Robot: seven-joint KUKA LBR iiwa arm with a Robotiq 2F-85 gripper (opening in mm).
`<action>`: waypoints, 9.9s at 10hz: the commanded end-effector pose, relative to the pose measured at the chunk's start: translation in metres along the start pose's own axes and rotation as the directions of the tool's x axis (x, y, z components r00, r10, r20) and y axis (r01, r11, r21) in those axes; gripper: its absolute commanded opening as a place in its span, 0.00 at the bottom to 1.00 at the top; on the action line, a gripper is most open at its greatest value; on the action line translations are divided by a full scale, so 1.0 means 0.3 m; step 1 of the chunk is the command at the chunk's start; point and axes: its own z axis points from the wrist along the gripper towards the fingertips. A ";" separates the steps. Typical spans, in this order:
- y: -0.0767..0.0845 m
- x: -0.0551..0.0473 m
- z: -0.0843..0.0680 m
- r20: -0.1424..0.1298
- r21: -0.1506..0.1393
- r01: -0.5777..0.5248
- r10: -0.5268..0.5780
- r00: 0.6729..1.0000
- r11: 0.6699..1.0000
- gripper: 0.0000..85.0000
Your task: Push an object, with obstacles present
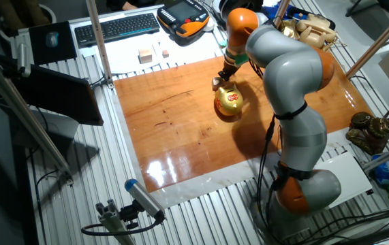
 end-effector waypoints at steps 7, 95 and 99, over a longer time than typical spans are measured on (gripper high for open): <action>0.059 -0.037 0.039 -0.005 0.006 -0.039 0.039 0.999 0.999 0.00; 0.552 -0.028 0.037 0.008 0.010 -0.294 0.294 0.956 0.956 0.00; 0.565 -0.004 0.030 -0.005 0.022 -0.331 0.331 0.943 0.943 0.00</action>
